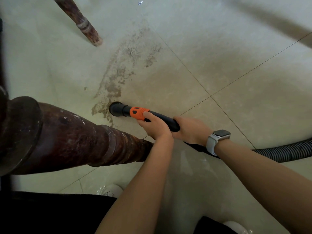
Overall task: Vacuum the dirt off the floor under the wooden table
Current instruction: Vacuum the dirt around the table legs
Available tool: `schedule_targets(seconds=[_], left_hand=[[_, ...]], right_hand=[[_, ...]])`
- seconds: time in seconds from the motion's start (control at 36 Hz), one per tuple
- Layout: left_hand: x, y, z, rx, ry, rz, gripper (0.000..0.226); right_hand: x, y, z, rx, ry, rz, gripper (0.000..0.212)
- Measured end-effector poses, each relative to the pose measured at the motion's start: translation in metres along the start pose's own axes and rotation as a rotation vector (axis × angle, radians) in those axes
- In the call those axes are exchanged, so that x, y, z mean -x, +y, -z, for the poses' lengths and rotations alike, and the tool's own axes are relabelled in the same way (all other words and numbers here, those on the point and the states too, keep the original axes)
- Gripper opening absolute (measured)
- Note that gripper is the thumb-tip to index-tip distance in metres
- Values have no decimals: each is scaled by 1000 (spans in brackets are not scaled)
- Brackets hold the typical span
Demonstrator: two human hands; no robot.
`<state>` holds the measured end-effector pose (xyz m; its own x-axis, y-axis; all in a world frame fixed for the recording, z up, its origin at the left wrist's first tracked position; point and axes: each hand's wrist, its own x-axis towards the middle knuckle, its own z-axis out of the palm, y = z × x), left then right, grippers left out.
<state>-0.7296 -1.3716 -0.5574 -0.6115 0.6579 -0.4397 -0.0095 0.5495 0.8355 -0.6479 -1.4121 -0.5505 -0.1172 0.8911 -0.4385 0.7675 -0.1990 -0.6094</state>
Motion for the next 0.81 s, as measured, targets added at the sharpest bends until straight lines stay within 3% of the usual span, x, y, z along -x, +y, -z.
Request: schedule_targets(seconds=[0.14, 0.36, 0.61, 0.81], left_hand=[[-10, -1, -3, 29, -12, -45, 34], [-13, 1, -6, 44, -168, -55, 40], [-9, -1, -8, 46, -340, -18, 51], [-6, -3, -19, 63, -388, 36, 49]], right_hand=[[-7, -5, 5, -26, 36, -17, 22], [-10, 4, 9, -87, 49, -61, 21], [-3, 17, 14, -136, 30, -111, 29], [11, 27, 15, -139, 63, -123, 30]])
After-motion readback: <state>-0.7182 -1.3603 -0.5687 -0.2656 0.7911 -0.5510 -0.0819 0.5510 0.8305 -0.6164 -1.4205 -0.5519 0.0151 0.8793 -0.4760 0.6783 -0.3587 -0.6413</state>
